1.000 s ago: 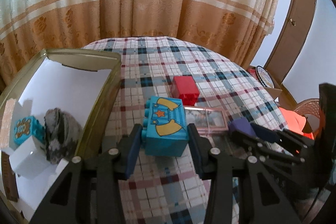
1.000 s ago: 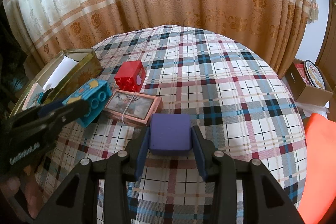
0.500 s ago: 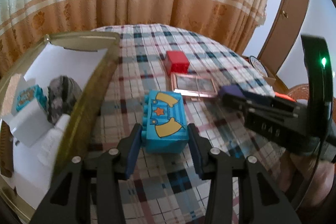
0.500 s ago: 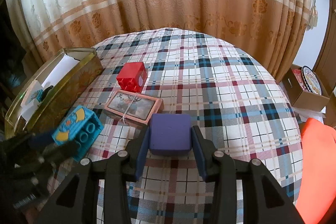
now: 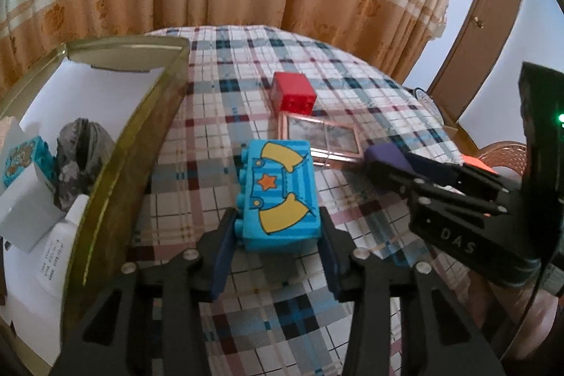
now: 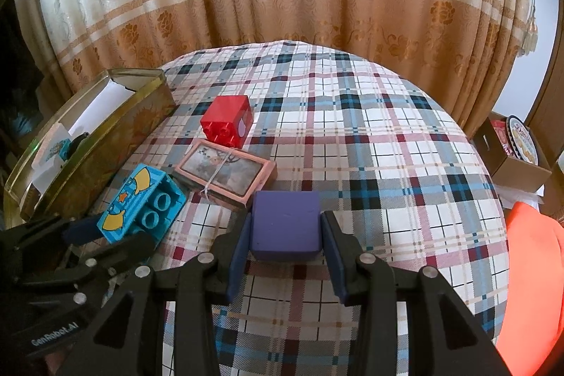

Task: Organize rigid objects
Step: 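Lift the blue brick with the left tool while the right tool lifts the purple cube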

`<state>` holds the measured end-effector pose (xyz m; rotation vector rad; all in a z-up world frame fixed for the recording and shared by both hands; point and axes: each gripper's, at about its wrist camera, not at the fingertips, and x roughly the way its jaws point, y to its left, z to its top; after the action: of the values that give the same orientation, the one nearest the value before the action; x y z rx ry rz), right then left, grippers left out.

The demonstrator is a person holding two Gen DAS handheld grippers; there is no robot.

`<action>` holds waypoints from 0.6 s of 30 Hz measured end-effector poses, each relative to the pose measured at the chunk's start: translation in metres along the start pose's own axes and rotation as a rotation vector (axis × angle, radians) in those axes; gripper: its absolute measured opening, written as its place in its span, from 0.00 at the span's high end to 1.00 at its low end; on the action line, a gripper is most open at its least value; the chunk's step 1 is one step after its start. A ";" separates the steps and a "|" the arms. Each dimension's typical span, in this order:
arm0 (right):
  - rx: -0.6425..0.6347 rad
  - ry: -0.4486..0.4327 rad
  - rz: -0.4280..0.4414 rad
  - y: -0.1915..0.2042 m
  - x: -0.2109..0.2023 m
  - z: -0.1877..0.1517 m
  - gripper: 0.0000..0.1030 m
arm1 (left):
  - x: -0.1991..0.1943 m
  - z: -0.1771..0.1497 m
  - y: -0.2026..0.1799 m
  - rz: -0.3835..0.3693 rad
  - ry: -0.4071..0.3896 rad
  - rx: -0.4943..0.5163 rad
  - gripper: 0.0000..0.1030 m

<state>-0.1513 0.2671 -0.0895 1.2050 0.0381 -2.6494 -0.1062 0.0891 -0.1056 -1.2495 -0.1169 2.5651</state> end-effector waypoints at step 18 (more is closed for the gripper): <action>0.002 -0.045 -0.007 0.000 -0.009 0.000 0.59 | -0.029 -0.002 -0.008 0.019 -0.116 0.042 0.60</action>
<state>-0.1457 0.2689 -0.0828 1.1474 0.0320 -2.6827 -0.0862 0.0878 -0.0829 -1.0922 -0.0753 2.6421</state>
